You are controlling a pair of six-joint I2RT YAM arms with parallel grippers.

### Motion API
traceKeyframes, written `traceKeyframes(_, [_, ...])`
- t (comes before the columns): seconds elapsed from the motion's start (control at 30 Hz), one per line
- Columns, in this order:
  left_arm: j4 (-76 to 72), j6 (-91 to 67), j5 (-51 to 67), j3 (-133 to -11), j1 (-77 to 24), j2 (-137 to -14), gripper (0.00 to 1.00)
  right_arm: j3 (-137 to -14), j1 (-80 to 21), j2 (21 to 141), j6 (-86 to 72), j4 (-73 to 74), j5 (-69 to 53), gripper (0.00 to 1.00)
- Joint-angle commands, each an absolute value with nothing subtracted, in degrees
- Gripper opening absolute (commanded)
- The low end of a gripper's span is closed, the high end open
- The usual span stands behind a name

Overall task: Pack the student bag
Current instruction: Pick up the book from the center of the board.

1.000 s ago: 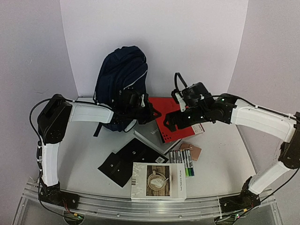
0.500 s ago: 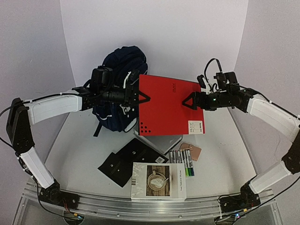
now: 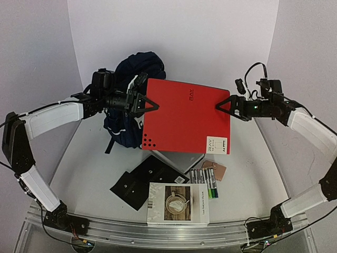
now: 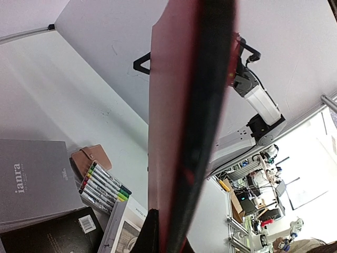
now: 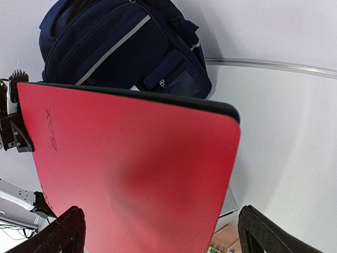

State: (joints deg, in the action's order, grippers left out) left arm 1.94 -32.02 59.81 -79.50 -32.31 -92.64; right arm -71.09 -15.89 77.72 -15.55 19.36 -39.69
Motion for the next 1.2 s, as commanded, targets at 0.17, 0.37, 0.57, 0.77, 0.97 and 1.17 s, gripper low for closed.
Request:
traceKeyframes(0.17, [-7.2, -35.9, 67.0, -83.4, -31.0, -87.1, 0.0, -70.3, -15.7, 75.9, -16.8, 16.2, -55.2, 0.84])
traceKeyframes(0.37, [-16.3, -42.2, 69.0, -83.7, -31.0, -89.3, 0.0, -70.0, -15.8, 73.7, -20.0, 12.1, -62.3, 0.56])
traceKeyframes(0.57, [-3.0, -34.2, 62.4, -86.5, -30.6, -89.3, 0.0, -68.6, -15.8, 71.3, -26.5, 6.1, -60.2, 0.06])
traceKeyframes(0.77, [16.6, -25.6, 50.0, -94.3, -28.9, -90.3, 0.31, -70.4, -15.8, 67.9, -27.7, 6.1, -50.6, 0.0])
traceKeyframes(0.97, [29.0, -18.9, 40.8, -101.7, -27.8, -88.9, 0.84, -71.7, -15.8, 65.0, -27.6, 6.5, -42.5, 0.0])
traceKeyframes(1.17, [35.4, -17.6, 33.4, -105.2, -24.9, -86.0, 1.0, -72.6, -15.8, 64.6, -27.9, 6.5, -39.8, 0.0])
